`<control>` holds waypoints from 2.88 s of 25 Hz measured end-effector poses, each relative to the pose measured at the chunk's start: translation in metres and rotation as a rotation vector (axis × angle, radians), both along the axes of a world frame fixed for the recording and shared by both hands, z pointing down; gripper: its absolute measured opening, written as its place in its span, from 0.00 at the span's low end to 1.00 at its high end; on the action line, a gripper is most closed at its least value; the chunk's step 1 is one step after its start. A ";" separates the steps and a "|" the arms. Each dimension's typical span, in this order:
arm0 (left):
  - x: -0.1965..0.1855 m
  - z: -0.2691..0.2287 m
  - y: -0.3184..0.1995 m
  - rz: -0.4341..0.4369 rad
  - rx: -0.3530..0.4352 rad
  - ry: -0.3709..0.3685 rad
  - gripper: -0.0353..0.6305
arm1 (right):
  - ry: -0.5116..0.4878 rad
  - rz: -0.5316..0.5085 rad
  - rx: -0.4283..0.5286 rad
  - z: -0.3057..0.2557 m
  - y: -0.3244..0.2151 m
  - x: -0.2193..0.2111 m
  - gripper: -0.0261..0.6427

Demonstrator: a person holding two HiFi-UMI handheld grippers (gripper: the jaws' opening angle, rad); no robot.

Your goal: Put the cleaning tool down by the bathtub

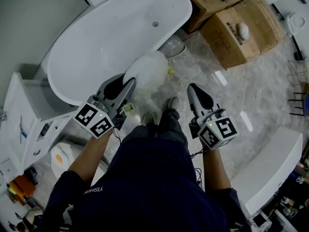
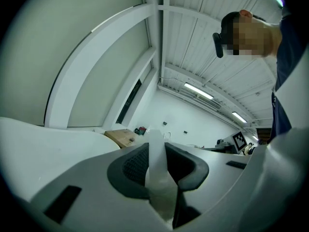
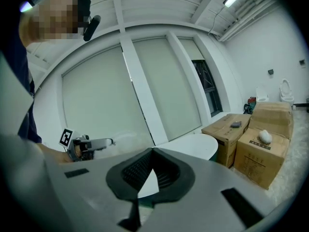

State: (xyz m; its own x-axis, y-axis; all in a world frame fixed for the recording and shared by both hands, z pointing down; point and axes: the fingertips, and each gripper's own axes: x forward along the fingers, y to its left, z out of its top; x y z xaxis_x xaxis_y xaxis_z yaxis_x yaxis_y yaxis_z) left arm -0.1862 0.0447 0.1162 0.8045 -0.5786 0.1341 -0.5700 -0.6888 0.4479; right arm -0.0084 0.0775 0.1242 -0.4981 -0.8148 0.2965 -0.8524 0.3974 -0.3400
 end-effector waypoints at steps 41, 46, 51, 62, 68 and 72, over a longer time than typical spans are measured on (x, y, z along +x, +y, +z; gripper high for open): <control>0.152 0.494 -0.100 0.135 -0.252 -0.487 0.22 | -0.054 -0.048 -0.259 0.462 -0.150 0.137 0.05; 0.150 0.571 -0.096 0.170 -0.249 -0.521 0.22 | -0.028 -0.059 -0.260 0.526 -0.145 0.136 0.05; 0.145 0.646 -0.091 0.218 -0.245 -0.566 0.22 | -0.008 -0.075 -0.264 0.587 -0.139 0.130 0.05; 0.127 0.784 -0.083 0.280 -0.216 -0.638 0.22 | 0.026 -0.118 -0.265 0.709 -0.141 0.116 0.05; 0.117 0.828 -0.070 0.310 -0.194 -0.677 0.22 | 0.040 -0.134 -0.254 0.733 -0.138 0.116 0.05; 0.108 0.855 -0.065 0.314 -0.198 -0.701 0.22 | 0.046 -0.140 -0.247 0.743 -0.135 0.116 0.05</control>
